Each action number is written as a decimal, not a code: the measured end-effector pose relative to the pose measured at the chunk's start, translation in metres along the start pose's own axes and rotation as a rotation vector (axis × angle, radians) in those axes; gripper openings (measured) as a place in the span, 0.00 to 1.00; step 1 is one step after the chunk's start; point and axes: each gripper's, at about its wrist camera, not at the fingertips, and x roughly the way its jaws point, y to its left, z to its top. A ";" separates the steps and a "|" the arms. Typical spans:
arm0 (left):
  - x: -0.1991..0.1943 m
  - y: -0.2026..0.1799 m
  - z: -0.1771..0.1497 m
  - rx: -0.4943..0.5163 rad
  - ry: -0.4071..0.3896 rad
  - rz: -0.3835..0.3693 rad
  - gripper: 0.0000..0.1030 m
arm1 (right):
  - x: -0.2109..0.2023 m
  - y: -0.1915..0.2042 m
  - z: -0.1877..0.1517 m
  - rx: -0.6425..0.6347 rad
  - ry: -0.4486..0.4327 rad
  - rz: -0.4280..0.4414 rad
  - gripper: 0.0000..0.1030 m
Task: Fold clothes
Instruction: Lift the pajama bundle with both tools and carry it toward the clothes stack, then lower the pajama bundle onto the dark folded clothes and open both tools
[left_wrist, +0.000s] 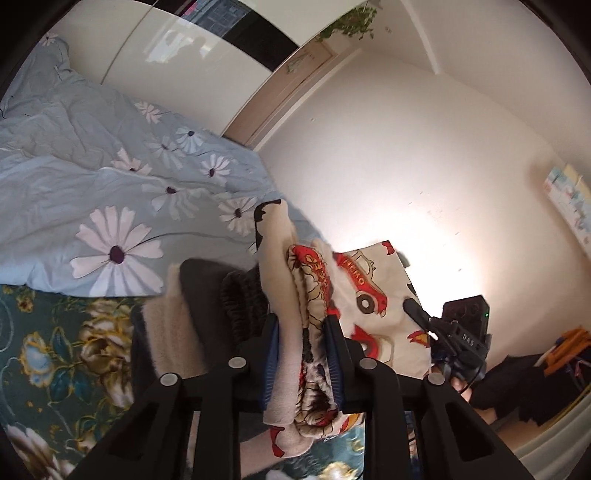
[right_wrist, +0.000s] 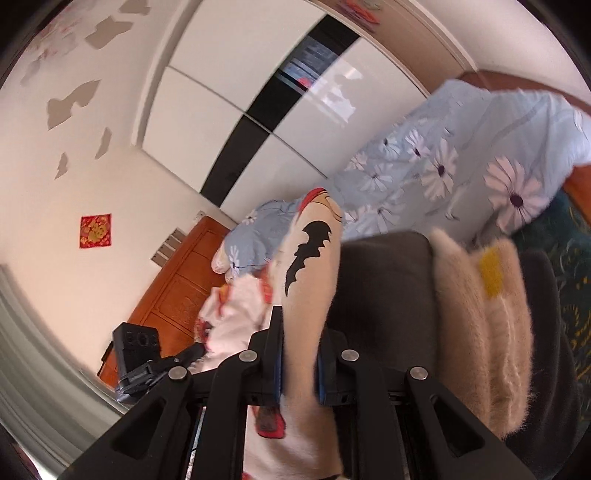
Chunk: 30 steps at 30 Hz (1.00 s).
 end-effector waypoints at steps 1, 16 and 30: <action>-0.002 -0.003 0.004 0.001 -0.013 -0.013 0.25 | -0.003 0.009 0.004 -0.022 -0.010 0.021 0.13; 0.026 0.064 -0.014 -0.168 0.029 0.031 0.36 | 0.025 -0.054 -0.001 0.142 0.064 -0.011 0.13; -0.019 0.011 -0.006 0.125 -0.059 0.233 0.63 | 0.002 -0.019 0.005 -0.010 -0.014 -0.170 0.31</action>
